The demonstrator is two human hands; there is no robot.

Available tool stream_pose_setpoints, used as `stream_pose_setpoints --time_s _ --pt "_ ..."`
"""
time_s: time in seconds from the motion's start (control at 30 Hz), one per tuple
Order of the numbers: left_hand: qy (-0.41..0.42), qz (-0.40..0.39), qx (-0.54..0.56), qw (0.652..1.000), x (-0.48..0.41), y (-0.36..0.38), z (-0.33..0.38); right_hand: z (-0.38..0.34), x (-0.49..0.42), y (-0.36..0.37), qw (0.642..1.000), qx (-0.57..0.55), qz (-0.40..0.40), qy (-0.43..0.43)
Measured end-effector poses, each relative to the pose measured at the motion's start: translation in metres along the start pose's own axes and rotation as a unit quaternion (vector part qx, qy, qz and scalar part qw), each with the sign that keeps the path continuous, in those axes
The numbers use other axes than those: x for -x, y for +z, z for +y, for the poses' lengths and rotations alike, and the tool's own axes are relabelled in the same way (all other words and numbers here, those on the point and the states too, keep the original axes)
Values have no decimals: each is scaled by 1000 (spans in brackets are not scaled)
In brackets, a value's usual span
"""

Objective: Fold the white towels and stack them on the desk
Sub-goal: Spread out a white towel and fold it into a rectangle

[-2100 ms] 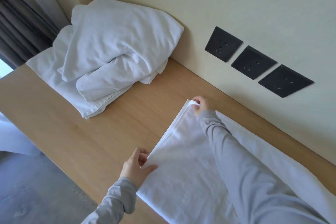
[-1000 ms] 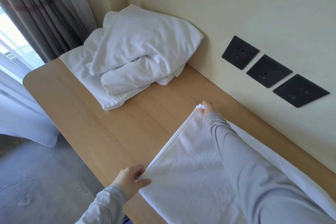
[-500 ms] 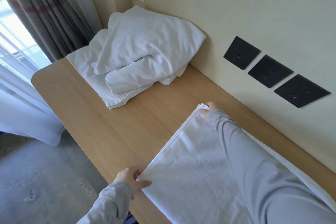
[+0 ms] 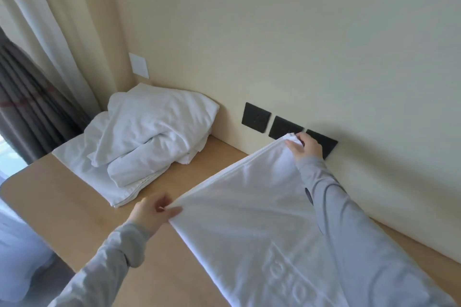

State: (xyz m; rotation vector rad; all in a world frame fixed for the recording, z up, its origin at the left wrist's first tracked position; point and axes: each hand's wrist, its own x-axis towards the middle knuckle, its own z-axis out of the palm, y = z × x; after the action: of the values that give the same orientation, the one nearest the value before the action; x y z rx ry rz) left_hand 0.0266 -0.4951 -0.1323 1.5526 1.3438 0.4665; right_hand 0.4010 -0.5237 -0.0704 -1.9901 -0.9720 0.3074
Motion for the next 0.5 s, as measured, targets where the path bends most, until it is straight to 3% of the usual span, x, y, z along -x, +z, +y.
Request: stream_pose_setpoints --time_s 0.13,0.27,0.37,0.5 --pt "156 35 -89 983 -21 -27 107 -28 5 -86 985 -79 141 -58" --pt "327 93 -151 928 -10 -49 231 -63 17 -179 951 -116 265 -108" --pt "468 148 -152 858 10 -60 321 -101 34 -252 920 -151 327 -154" --pt "638 186 -112 738 50 -92 435 -157 67 -359 870 -230 370 -233"
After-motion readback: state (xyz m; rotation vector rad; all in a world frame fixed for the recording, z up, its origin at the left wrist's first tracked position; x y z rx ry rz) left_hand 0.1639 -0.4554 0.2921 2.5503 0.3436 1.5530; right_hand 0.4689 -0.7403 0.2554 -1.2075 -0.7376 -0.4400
